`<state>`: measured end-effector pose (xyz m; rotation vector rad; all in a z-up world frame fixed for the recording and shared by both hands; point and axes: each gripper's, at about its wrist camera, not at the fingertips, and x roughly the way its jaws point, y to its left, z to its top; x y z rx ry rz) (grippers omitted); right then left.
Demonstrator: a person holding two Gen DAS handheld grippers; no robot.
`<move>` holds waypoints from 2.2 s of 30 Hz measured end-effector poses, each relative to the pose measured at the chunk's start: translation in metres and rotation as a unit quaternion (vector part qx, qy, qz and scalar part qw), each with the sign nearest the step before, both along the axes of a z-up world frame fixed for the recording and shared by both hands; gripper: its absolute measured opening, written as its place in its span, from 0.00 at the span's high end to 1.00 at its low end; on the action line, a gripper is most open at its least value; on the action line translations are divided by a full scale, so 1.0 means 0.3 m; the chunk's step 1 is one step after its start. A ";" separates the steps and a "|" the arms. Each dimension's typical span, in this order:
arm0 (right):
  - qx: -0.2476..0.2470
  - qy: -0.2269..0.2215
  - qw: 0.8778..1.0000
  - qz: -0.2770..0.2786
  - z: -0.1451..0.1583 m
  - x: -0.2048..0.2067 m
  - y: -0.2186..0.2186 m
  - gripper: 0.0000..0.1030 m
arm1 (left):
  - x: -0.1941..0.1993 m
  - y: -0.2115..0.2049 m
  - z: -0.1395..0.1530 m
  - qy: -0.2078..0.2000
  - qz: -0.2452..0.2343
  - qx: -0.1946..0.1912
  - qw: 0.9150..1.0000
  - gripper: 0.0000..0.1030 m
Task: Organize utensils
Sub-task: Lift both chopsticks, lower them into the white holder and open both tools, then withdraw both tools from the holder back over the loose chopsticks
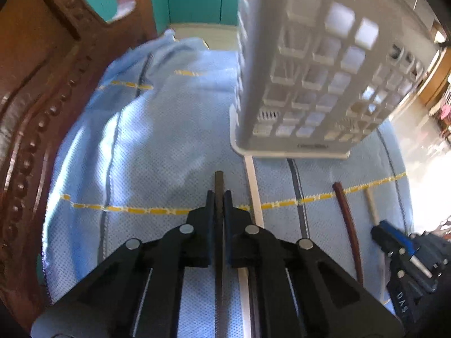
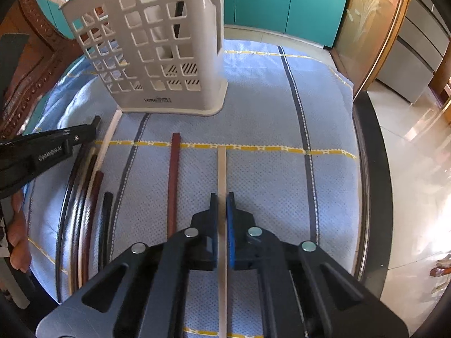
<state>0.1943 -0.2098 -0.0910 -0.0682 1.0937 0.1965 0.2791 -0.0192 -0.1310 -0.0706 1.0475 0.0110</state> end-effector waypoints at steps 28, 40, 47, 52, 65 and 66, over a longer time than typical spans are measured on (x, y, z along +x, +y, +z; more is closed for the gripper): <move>0.238 -0.352 0.905 0.002 0.946 -0.174 -0.148 0.94 | -0.473 0.213 0.999 -0.376 -0.007 -0.114 0.920 0.93; 0.209 -0.358 0.908 -0.062 0.770 0.083 -0.066 0.94 | -0.104 0.171 0.780 -0.343 0.039 -0.132 0.929 0.93; 0.127 -0.350 0.928 -0.007 0.669 0.035 0.064 0.94 | -0.073 0.109 0.697 -0.318 0.024 -0.089 0.944 0.93; 0.111 -0.370 0.922 -0.001 0.679 -0.063 0.049 0.76 | -0.100 0.115 0.685 -0.316 0.024 -0.086 0.945 0.93; 0.022 -0.225 0.970 0.094 0.365 -0.256 0.065 0.61 | -0.356 0.097 0.476 -0.280 -0.020 -0.021 0.960 0.77; 0.004 -0.177 0.981 0.083 0.297 -0.219 0.072 0.61 | -0.337 0.095 0.403 -0.235 -0.022 -0.020 0.972 0.77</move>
